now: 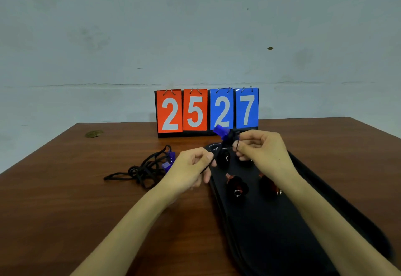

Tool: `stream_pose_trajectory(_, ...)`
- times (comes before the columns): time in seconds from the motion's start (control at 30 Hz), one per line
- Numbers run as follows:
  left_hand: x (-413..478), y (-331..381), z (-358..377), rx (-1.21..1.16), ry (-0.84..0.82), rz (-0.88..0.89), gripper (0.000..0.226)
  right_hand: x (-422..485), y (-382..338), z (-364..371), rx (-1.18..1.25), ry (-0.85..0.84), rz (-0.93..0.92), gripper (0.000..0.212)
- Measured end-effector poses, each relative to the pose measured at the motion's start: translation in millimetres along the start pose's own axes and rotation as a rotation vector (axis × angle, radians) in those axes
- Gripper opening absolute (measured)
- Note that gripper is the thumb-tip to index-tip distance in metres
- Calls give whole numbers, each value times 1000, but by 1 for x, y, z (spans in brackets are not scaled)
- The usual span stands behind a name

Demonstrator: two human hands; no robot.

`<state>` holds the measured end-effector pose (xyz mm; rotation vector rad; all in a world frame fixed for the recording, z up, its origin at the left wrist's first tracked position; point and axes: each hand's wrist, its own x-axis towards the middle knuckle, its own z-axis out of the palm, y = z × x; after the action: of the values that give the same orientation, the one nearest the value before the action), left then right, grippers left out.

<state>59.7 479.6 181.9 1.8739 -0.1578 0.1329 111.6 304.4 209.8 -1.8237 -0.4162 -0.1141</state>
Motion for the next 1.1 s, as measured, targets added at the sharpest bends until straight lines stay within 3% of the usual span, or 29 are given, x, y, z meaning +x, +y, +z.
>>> stream_pose_trajectory(0.1,1,1,4,1,-9,31,30,2,7,-1,-200,142,-26,20)
stream_pose_trajectory(0.2,0,4,8,42,-45,62,23,0,9,0,-427,166,-110,18)
stream_pose_trajectory(0.37,-3,6,7,174,-37,97,16,-1,11,3,-707,37,-150,23)
stream_pose_trajectory(0.5,-4,6,5,223,-11,121,17,-2,9,6,-824,-158,-198,18)
stream_pose_trajectory(0.67,-1,6,1,260,28,122,21,-6,9,9,-786,-363,-286,13)
stream_pose_trajectory(0.8,1,6,-7,282,65,135,22,-10,5,10,-582,-506,-214,8)
stream_pose_trajectory(1.1,-3,13,-16,72,34,-49,29,-15,-10,4,-233,-560,-129,10)
